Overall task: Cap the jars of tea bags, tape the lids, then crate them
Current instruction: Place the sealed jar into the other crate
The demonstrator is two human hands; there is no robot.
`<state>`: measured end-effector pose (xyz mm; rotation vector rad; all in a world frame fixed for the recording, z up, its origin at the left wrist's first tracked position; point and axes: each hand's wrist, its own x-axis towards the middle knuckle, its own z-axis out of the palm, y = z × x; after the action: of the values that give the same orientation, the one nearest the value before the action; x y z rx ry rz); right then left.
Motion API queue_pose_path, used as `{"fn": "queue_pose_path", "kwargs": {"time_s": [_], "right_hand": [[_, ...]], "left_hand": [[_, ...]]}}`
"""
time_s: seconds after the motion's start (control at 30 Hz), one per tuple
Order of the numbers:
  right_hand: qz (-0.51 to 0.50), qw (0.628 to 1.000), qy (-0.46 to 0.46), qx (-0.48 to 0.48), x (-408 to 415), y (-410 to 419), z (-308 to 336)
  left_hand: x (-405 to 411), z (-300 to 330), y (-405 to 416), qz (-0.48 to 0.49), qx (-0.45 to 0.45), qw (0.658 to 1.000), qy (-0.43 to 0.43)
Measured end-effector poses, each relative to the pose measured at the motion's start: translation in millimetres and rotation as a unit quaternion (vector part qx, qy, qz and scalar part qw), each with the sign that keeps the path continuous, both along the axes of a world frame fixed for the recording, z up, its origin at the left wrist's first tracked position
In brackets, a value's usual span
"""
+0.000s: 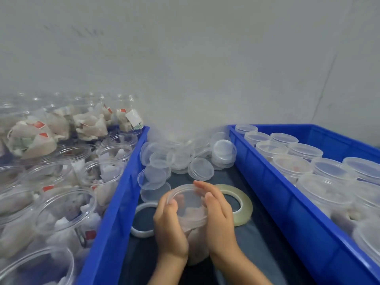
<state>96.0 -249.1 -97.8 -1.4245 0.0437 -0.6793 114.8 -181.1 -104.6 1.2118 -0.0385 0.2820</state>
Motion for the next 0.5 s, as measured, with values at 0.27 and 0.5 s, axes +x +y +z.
{"fn": "queue_pose_path", "kwargs": {"time_s": [0.27,0.5], "right_hand": [[0.076,0.911,0.167,-0.369,-36,-27,23],[-0.025,0.89,0.137,-0.435,-71,-41,70]], "left_hand": [[-20,3,17,0.128,0.211,0.969,0.013],[-48,54,-11,0.105,0.24,0.965,0.006]]}}
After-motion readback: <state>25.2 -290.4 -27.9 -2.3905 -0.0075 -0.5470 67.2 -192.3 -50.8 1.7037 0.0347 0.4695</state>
